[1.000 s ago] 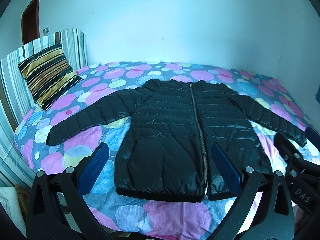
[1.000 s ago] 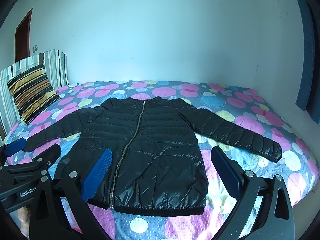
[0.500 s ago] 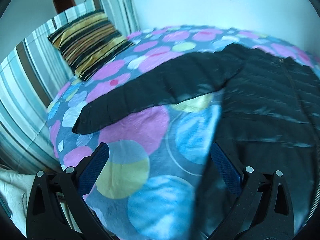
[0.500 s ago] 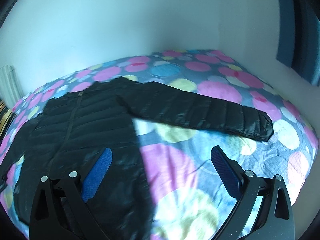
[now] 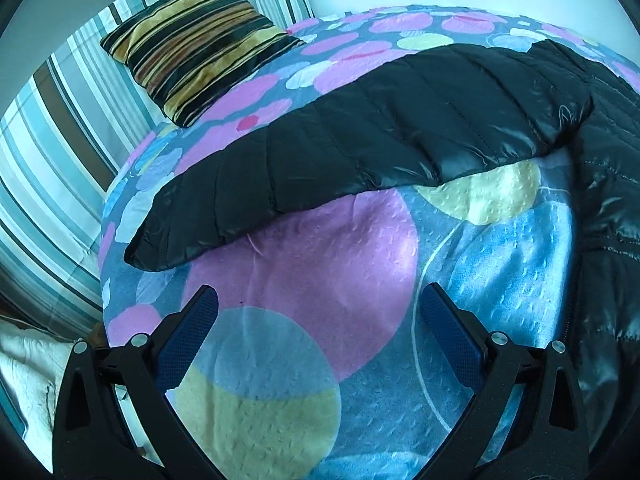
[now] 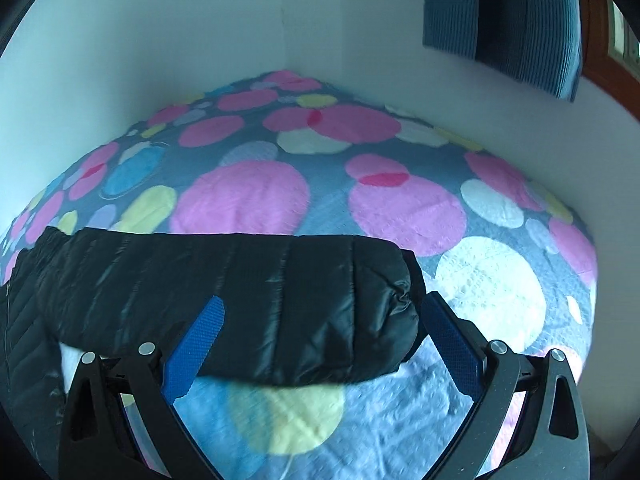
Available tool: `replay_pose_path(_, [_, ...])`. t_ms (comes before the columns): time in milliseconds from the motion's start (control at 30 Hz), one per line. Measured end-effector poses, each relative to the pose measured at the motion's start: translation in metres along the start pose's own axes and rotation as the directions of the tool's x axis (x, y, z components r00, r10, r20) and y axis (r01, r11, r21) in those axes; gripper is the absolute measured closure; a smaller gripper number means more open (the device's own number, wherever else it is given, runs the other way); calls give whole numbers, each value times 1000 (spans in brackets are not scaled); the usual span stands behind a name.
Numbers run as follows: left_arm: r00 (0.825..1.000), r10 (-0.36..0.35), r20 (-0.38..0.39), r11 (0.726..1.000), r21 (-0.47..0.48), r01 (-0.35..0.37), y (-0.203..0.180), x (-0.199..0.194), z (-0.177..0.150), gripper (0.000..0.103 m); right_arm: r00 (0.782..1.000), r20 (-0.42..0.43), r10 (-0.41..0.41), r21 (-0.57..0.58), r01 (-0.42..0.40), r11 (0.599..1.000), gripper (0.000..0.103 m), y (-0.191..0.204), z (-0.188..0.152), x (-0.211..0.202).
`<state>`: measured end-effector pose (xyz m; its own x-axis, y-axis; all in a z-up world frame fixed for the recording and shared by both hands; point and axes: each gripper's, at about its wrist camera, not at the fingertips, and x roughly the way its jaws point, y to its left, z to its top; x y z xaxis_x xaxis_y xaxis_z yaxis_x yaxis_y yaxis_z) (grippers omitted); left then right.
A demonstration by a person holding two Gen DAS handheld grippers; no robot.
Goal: Fold large clothes
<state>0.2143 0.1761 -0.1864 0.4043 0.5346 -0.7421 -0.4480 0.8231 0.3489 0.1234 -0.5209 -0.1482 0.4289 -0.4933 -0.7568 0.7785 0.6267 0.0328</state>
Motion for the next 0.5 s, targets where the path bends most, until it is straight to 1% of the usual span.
replay_pose_path(133, [1000, -6, 7, 1000, -10, 7, 1, 3, 0, 2, 993, -92, 74, 51, -70, 996, 5, -9, 1, 31])
replay_pose_path(233, [1000, -23, 5, 999, -26, 23, 2, 5, -1, 2, 994, -105, 41, 0, -41, 999, 5, 0, -1, 42])
replay_pose_path(333, [999, -36, 3, 999, -37, 36, 4, 6, -1, 2, 992, -119, 29, -9, -30, 999, 5, 2, -5, 52])
replay_pose_path(367, [999, -41, 1, 998, -42, 41, 5, 7, -1, 2, 993, -118, 22, -14, -24, 1000, 7, 3, -6, 52])
replay_pose_path(400, [999, -43, 1, 998, -44, 43, 6, 7, -1, 2, 993, -114, 16, -16, -18, 1000, 10, 4, -7, 53])
replay_pose_path(500, [999, -46, 0, 998, -46, 46, 6, 8, -1, 2, 994, -104, 17, 0, -17, 1000, 16, 3, -6, 51])
